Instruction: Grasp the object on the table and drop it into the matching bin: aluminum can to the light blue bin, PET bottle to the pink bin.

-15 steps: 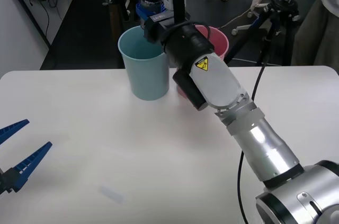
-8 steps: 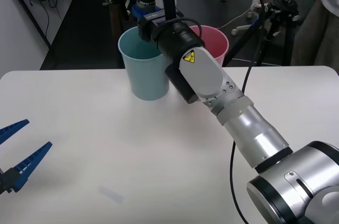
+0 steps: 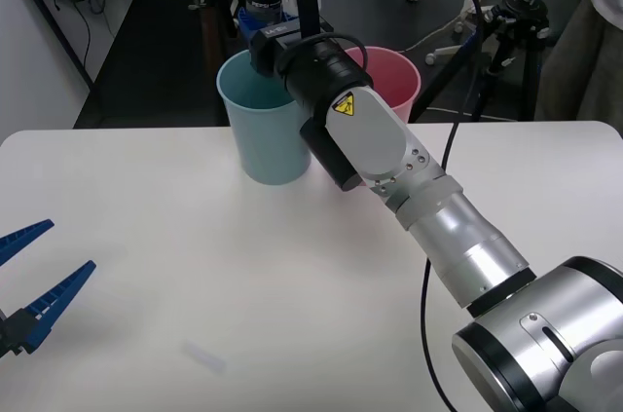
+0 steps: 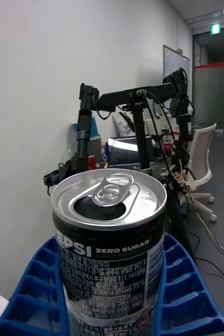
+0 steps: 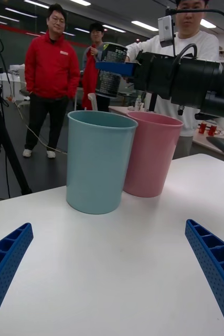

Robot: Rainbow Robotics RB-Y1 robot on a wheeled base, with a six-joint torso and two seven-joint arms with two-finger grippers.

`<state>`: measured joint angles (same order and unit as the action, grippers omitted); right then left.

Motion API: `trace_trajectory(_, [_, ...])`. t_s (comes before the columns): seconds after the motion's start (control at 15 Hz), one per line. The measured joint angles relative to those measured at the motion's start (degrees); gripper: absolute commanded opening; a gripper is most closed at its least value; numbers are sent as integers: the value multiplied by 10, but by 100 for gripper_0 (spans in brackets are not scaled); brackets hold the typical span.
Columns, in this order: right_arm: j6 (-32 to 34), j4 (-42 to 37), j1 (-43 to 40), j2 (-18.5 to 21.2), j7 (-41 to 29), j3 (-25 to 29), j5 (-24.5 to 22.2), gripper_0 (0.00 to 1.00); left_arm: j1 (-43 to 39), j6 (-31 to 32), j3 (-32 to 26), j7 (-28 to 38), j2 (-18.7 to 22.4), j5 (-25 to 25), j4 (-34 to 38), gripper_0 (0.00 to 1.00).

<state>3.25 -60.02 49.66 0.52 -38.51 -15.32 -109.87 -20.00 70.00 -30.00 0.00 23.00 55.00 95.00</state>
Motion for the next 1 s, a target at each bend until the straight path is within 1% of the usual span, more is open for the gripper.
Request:
trace_trajectory(0.73, [-3,-2,0,0,5,-2,1,100,0,0,0,0,0,0,0,100])
trace_trajectory(0.87, [-2,-25,-15,2,6,-3,2,100,0,0,0,0,0,0,0,100])
trace_trajectory(1.0, [1,-79,-51,17,5,-15,3,100,0,0,0,0,0,0,0,100])
